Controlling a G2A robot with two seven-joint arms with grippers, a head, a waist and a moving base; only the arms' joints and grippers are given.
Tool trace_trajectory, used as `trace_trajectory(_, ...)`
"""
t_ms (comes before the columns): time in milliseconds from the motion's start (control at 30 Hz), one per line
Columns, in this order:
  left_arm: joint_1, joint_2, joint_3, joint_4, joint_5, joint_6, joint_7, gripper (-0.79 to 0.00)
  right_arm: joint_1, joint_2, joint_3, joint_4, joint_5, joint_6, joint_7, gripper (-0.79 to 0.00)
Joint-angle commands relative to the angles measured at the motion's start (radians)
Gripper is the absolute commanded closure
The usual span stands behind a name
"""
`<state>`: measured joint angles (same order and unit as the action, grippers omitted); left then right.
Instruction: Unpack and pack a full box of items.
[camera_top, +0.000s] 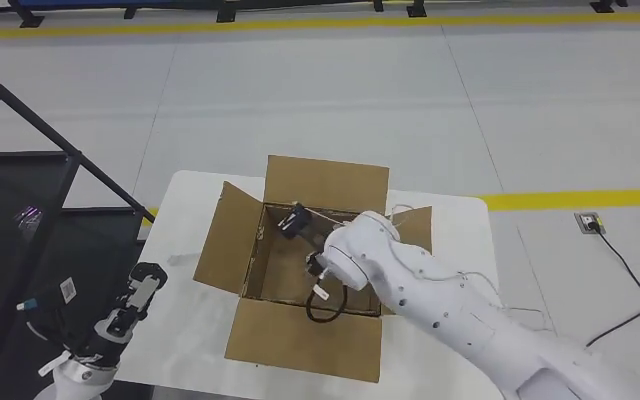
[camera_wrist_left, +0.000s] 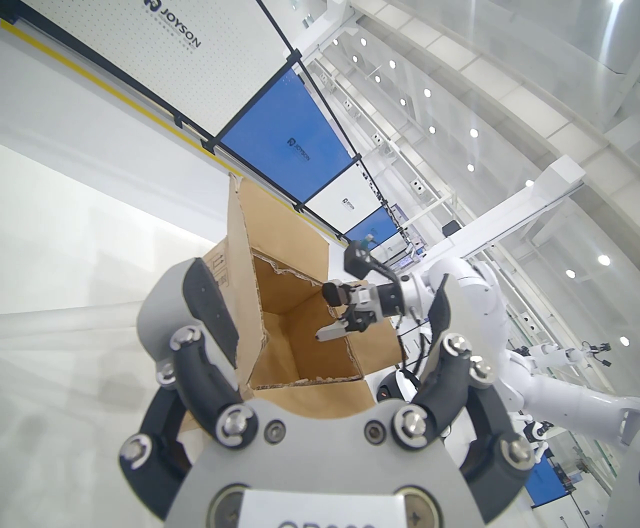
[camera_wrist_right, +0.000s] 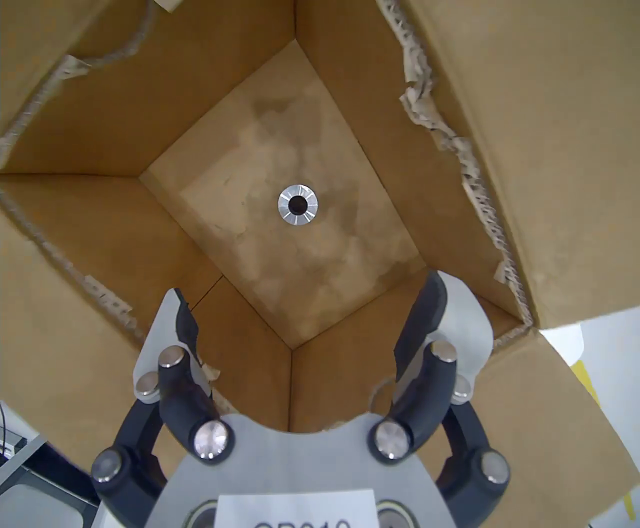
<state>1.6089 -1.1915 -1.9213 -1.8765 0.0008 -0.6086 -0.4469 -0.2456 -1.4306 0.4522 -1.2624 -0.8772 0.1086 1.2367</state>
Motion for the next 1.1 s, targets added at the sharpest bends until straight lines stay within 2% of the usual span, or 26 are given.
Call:
trace_trajectory(0,0.0,0.0,0.0,0.0,0.0,0.0,0.0,-0.785,0.017,-0.045,-0.055,0.116,-0.011,0.006,-0.05,-0.785)
trace_trajectory(167,0.0,0.0,0.0,0.0,0.0,0.0,0.0,-0.785,0.027,-0.136,-0.107,0.303,0.021,0.013,-0.184,-0.785)
trace_trajectory(367,0.0,0.0,0.0,0.0,0.0,0.0,0.0,-0.785,0.03,-0.224,-0.11,0.507,0.097,-0.001,-0.314,-0.785)
trace_trajectory(567,0.0,0.0,0.0,0.0,0.0,0.0,0.0,-0.785,0.04,-0.295,-0.115,0.673,0.134,-0.04,-0.347,-0.767)
trace_trajectory(600,0.0,0.0,0.0,0.0,0.0,0.0,0.0,-0.785,0.042,-0.304,-0.115,0.695,0.136,-0.046,-0.352,-0.662)
trace_trajectory(633,0.0,0.0,0.0,0.0,0.0,0.0,0.0,-0.785,0.045,-0.313,-0.115,0.715,0.137,-0.053,-0.358,-0.474)
trace_trajectory(667,0.0,0.0,0.0,0.0,0.0,0.0,0.0,-0.785,0.047,-0.322,-0.114,0.736,0.14,-0.058,-0.363,-0.379)
trace_trajectory(733,0.0,0.0,0.0,0.0,0.0,0.0,0.0,-0.785,0.051,-0.337,-0.112,0.772,0.144,-0.069,-0.373,-0.323)
trace_trajectory(800,0.0,0.0,0.0,0.0,0.0,0.0,0.0,-0.785,0.055,-0.35,-0.107,0.803,0.149,-0.075,-0.387,-0.302)
trace_trajectory(833,0.0,0.0,0.0,0.0,0.0,0.0,0.0,-0.785,0.056,-0.354,-0.106,0.812,0.149,-0.078,-0.392,-0.262)
trace_trajectory(900,0.0,0.0,0.0,0.0,0.0,0.0,0.0,-0.785,0.059,-0.368,-0.101,0.839,0.154,-0.088,-0.399,-0.169)
trace_trajectory(967,0.0,0.0,0.0,0.0,0.0,0.0,0.0,-0.785,0.063,-0.378,-0.096,0.858,0.158,-0.105,-0.403,-0.012)
trace_trajectory(1067,0.0,0.0,0.0,0.0,0.0,0.0,0.0,-0.785,0.075,-0.39,-0.09,0.872,0.157,-0.118,-0.402,0.0)
